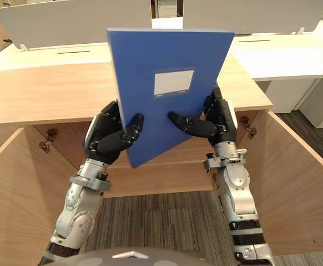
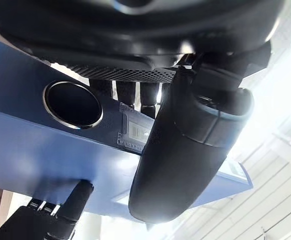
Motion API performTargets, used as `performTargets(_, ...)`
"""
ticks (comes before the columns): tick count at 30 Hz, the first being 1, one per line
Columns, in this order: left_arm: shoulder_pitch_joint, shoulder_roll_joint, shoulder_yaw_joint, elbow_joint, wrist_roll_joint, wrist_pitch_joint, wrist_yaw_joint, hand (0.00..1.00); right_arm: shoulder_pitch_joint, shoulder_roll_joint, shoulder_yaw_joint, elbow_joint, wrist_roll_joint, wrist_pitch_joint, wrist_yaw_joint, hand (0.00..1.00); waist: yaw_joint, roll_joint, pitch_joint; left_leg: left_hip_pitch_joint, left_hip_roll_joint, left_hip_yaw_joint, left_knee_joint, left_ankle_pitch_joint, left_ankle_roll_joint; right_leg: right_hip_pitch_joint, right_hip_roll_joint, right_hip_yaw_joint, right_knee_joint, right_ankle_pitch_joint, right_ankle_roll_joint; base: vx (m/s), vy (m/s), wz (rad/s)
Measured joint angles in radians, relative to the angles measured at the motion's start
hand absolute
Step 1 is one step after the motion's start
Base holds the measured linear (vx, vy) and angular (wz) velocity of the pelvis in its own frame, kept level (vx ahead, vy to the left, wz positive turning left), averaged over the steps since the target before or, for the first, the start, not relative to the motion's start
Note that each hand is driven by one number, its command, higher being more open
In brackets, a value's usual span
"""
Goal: Walk over to the cabinet, pick up the folder, carry it to the office cabinet, place the folder inside the office cabinet, then close the office cabinet door
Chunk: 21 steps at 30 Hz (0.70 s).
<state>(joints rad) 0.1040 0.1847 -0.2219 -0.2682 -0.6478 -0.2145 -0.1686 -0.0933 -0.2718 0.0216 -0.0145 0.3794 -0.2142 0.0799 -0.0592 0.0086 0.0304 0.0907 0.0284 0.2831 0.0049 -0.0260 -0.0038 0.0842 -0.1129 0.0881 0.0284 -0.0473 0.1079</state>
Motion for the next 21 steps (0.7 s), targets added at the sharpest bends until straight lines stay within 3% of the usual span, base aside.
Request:
performTargets(1, -0.004, 0.004, 0.000, 0.000, -0.004, 0.002, -0.005, 0.00, -0.002, -0.006, 0.001, 0.011, 0.022, 0.003, 0.013, 1.00, 0.000, 0.000, 0.000, -0.002, 0.000, -0.001, 0.000, 0.000, 0.000, -0.001, 0.000, -0.001, 0.000, 0.000, 0.000, 0.01, -0.005, 0.06)
performTargets(2, -0.009, 0.009, -0.002, 0.004, -0.011, 0.006, -0.013, 0.00, -0.004, -0.014, 0.001, 0.027, 0.056, 0.008, 0.035, 0.00, 0.000, -0.001, 0.001, -0.003, 0.000, -0.003, 0.000, 0.000, 0.001, -0.001, 0.000, -0.003, 0.000, 0.001, -0.001, 0.01, -0.003, 0.04)
performTargets(15, -0.064, 0.057, 0.014, 0.104, -0.069, -0.009, -0.026, 0.00, -0.079, -0.083, 0.037, 0.146, 0.155, 0.042, 0.137, 0.00, 0.003, -0.024, 0.011, -0.023, -0.001, -0.027, 0.013, 0.002, 0.003, 0.005, -0.003, -0.025, -0.019, 0.008, -0.012, 0.00, -0.005, 0.05)
performTargets(16, -0.064, 0.062, 0.016, 0.106, -0.069, -0.014, -0.026, 1.00, -0.079, -0.083, 0.036, 0.146, 0.155, 0.042, 0.137, 0.00, 0.003, -0.027, 0.012, -0.023, -0.001, -0.027, 0.013, 0.002, 0.003, 0.005, -0.003, -0.026, -0.019, 0.009, -0.013, 0.00, 0.000, 0.00)
performTargets(21, -0.064, 0.032, 0.046, 0.123, -0.061, -0.009, 0.000, 1.00, -0.081, -0.049, 0.041, 0.116, 0.169, 0.024, 0.180, 0.00, 0.000, -0.032, 0.011, -0.022, -0.002, -0.029, 0.012, 0.006, 0.008, 0.005, -0.003, -0.029, -0.007, 0.011, -0.017, 0.00, 0.000, 0.00)
